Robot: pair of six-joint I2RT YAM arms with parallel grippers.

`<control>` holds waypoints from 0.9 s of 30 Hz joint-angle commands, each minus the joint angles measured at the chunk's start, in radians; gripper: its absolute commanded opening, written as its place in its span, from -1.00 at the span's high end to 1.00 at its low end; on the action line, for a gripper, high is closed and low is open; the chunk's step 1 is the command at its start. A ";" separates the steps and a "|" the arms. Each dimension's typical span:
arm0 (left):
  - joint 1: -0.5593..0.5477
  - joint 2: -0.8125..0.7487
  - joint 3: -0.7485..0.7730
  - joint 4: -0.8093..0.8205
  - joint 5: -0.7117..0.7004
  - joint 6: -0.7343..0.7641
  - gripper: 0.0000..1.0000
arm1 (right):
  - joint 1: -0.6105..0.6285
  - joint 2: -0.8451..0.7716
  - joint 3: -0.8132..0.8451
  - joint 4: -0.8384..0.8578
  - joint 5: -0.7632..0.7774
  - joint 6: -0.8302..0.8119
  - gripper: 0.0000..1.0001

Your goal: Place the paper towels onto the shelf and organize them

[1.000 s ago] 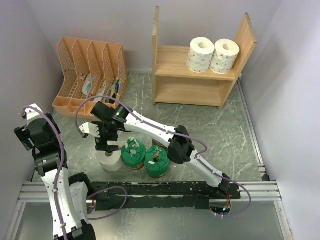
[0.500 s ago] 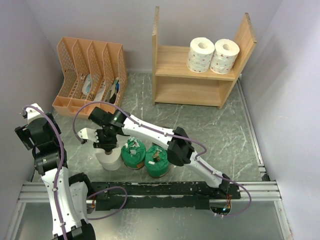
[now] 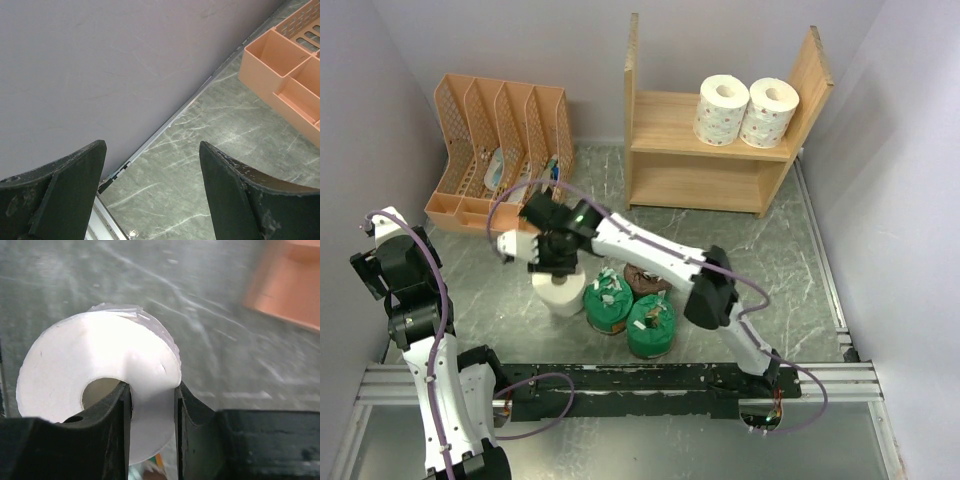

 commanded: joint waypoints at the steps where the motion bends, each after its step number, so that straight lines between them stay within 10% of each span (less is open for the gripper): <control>1: 0.014 0.002 -0.011 0.030 0.012 0.008 -0.74 | -0.108 -0.216 0.095 0.058 0.121 0.062 1.00; 13: 0.017 0.013 -0.009 0.030 0.015 0.009 -0.71 | -0.357 -0.337 0.338 0.113 0.206 -0.024 1.00; 27: 0.024 0.013 -0.011 0.028 0.024 0.011 -0.70 | -0.540 -0.483 0.213 0.182 0.284 -0.042 1.00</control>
